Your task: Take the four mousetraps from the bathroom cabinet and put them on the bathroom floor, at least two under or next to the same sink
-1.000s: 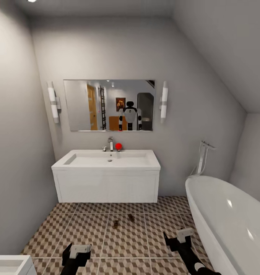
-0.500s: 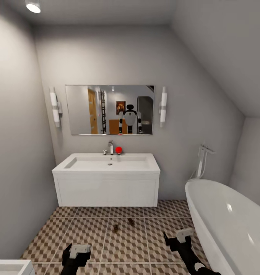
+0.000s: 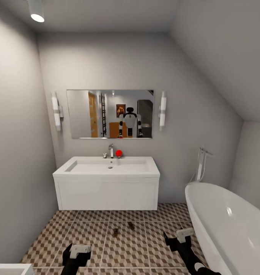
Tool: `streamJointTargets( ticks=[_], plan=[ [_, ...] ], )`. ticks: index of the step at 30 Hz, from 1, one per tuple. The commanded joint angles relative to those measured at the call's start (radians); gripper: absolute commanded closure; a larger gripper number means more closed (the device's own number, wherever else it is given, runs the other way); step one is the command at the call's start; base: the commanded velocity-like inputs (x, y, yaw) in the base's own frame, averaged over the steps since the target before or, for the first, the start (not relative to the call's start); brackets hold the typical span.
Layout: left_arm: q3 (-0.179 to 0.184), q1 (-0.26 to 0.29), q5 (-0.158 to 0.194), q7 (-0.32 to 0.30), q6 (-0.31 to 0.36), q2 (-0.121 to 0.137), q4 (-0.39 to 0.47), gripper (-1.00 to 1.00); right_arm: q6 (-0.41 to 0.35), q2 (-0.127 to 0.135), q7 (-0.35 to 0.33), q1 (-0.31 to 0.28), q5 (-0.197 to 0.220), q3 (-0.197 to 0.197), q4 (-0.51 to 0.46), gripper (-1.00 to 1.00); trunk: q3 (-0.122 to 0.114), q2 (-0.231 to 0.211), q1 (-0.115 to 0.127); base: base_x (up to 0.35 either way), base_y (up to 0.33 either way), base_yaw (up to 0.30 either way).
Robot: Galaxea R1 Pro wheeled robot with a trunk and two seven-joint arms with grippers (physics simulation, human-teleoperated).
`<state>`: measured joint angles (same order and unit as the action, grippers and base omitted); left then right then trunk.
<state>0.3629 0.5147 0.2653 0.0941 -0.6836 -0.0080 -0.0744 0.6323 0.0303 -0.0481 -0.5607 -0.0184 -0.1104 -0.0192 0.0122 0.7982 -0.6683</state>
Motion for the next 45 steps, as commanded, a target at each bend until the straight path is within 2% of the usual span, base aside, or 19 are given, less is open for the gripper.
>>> streamJointTargets(
  ticks=[1,18,45],
  plan=[
    [0.008,0.002,0.002,0.006,-0.005,-0.001,-0.004,-1.0,0.003,0.0,0.0,-0.001,-0.002,-0.003,0.001,-1.0,-0.003,-0.006,0.004,0.0,0.0,0.0],
    [0.008,0.001,0.002,0.007,-0.005,-0.003,-0.004,-1.0,0.003,0.0,0.0,-0.001,-0.002,-0.003,0.001,-1.0,-0.058,-0.125,0.069,0.0,0.0,0.0],
    [0.008,0.0,0.002,0.007,-0.005,-0.003,-0.004,-1.0,0.003,0.0,0.0,-0.001,-0.002,-0.003,0.001,-1.0,-0.106,-0.314,0.172,0.0,0.0,0.0]
  ],
)
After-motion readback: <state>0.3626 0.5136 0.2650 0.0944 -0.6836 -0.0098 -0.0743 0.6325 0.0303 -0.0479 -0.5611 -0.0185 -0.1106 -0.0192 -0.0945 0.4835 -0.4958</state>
